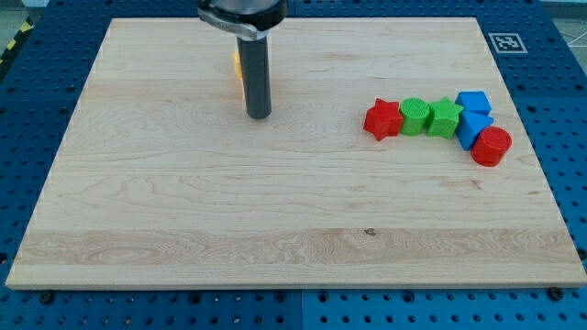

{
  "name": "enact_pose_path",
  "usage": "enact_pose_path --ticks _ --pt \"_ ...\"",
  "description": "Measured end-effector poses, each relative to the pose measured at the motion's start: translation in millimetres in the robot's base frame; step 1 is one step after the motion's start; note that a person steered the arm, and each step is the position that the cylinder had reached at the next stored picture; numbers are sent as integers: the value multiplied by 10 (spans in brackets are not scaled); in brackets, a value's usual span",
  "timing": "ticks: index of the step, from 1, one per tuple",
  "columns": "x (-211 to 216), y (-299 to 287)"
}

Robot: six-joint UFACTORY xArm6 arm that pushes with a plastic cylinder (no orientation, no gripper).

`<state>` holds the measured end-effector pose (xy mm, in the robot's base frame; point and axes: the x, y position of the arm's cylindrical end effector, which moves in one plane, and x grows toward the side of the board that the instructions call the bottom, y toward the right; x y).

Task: Separate the red star from the green circle

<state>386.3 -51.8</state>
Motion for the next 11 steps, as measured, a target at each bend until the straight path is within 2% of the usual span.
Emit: enact_pose_path --ticks 1,2,6,8,11 --pt "-300 0" --pt "-351 82" --pt "-250 1820" --pt "337 1844" --pt "575 1544"
